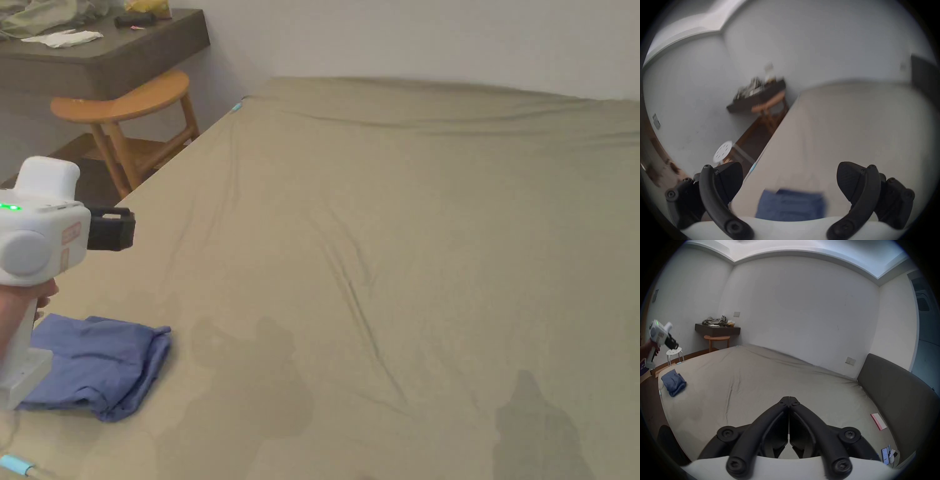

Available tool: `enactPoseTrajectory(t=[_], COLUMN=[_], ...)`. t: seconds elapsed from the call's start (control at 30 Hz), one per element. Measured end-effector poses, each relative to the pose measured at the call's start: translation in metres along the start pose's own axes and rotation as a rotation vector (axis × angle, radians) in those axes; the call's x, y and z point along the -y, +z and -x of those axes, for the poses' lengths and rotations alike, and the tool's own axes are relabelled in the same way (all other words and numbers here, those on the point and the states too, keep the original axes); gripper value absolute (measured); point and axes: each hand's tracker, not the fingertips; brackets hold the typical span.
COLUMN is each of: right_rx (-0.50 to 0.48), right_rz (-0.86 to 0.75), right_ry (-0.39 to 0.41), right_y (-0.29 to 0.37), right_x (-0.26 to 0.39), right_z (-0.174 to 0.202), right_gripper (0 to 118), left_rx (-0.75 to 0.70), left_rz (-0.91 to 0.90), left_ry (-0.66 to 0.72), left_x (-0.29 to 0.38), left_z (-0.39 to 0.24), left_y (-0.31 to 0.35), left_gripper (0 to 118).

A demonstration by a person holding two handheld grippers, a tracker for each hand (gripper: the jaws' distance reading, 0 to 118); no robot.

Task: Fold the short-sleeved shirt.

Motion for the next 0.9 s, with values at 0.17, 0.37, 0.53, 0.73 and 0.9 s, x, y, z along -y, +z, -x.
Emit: enactPoseTrajectory(t=[0.17, 0.37, 0.53, 0.73, 0.9], right_rx=[0.032, 0.078, 0.101, 0.129, 0.135], right_rz=[-0.105, -0.214, -0.248, -0.268, -0.254], right_ry=[-0.002, 0.052, 0.047, 0.056, 0.022], right_y=[0.034, 0.078, 0.105, 0.125, 0.132], right_x=[-0.025, -0.038, -0.031, -0.013, 0.0], right_z=[-0.024, -0.04, -0.045, -0.047, -0.051], right_gripper=[3, 3, 3, 3, 2], left_rx=[0.106, 0.112, 0.269, 0.273, 0.323], left_rz=[-0.358, -0.564, -0.581, -0.567, -0.57], left_ry=[0.151, 0.068, 0.112, 0.042, 0.031], left_x=[-0.036, -0.022, -0.006, 0.004, 0.015], left_z=[-0.068, -0.181, -0.24, -0.29, -0.307], left_y=[0.107, 0.205, 0.248, 0.274, 0.284], left_gripper=[118, 117, 92, 0, 0])
